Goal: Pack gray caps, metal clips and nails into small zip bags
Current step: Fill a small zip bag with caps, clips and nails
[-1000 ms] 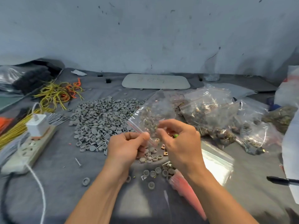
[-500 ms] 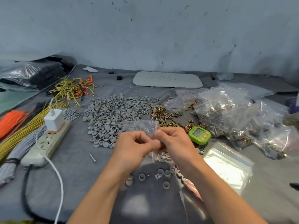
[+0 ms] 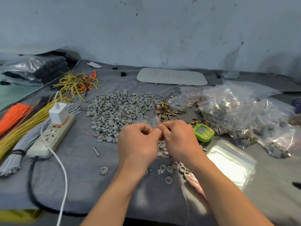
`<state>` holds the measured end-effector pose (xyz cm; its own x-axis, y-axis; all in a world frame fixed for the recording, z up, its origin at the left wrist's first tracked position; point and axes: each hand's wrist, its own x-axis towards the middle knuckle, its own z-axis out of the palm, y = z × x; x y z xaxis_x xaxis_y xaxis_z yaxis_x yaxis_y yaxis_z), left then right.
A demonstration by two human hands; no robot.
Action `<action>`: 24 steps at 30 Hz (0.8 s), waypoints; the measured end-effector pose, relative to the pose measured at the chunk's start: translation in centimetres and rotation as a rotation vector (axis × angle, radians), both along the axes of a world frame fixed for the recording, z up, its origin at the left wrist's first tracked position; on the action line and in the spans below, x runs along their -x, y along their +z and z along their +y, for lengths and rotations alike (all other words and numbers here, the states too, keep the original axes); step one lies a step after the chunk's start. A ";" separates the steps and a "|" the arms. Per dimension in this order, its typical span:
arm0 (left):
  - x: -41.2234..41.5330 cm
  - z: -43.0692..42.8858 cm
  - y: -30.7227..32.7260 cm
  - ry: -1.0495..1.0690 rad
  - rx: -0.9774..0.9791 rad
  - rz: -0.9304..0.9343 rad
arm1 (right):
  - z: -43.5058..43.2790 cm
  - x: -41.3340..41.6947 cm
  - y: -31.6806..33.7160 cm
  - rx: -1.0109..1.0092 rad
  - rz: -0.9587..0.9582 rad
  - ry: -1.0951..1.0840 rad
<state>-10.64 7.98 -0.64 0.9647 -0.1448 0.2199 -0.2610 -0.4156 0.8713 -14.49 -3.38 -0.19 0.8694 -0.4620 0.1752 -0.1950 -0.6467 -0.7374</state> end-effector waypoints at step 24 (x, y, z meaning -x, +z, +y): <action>0.9 0.9 -2.0 -0.016 -0.240 -0.752 | 0.5 -0.5 -1.1 -1.418 -0.220 0.165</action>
